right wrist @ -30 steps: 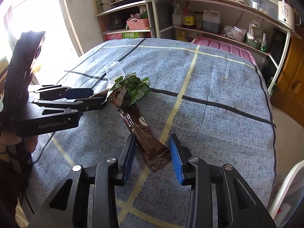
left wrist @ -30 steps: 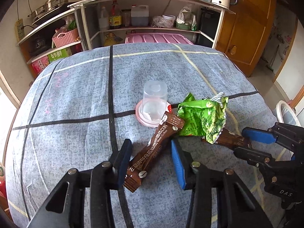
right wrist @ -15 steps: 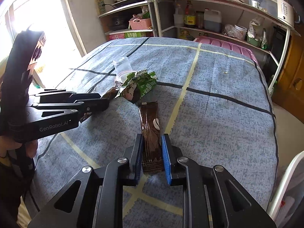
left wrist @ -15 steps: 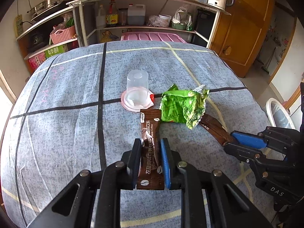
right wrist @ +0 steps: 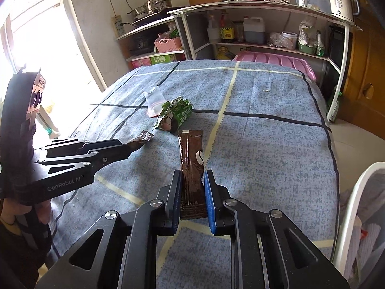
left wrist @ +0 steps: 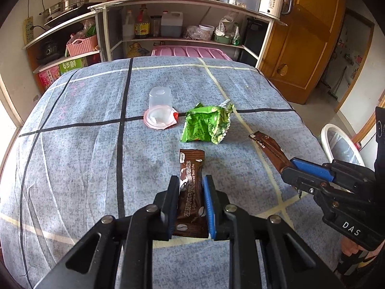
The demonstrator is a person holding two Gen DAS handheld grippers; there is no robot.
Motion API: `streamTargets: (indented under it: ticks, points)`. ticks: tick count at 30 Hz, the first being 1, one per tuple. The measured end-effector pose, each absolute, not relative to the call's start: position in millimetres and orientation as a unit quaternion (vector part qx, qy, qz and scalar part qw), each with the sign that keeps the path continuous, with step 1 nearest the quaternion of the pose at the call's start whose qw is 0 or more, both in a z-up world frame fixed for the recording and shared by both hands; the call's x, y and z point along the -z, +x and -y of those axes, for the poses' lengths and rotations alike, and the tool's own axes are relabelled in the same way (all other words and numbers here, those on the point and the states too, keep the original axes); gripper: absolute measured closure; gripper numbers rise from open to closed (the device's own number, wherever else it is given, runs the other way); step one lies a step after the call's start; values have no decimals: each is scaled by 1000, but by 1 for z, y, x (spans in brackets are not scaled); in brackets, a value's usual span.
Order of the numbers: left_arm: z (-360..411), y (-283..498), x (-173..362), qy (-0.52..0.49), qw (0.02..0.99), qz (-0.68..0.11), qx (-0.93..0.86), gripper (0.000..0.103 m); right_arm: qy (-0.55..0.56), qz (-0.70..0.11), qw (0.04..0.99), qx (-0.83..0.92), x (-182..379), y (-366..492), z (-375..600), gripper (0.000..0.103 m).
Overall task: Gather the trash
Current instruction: 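Carry both brown snack-bar wrappers over the white bin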
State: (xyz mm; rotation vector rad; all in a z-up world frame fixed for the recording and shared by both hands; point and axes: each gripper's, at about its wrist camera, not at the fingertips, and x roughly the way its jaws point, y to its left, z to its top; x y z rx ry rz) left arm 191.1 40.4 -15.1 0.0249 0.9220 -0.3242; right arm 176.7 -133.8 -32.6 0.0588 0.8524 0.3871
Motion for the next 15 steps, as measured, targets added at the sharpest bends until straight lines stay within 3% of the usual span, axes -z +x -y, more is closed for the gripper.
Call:
streamTargets:
  ticks: [15]
  points:
    - [-12,163,-11,7,893,-414,174,81,80,-387,904,-161,18,145,170,84]
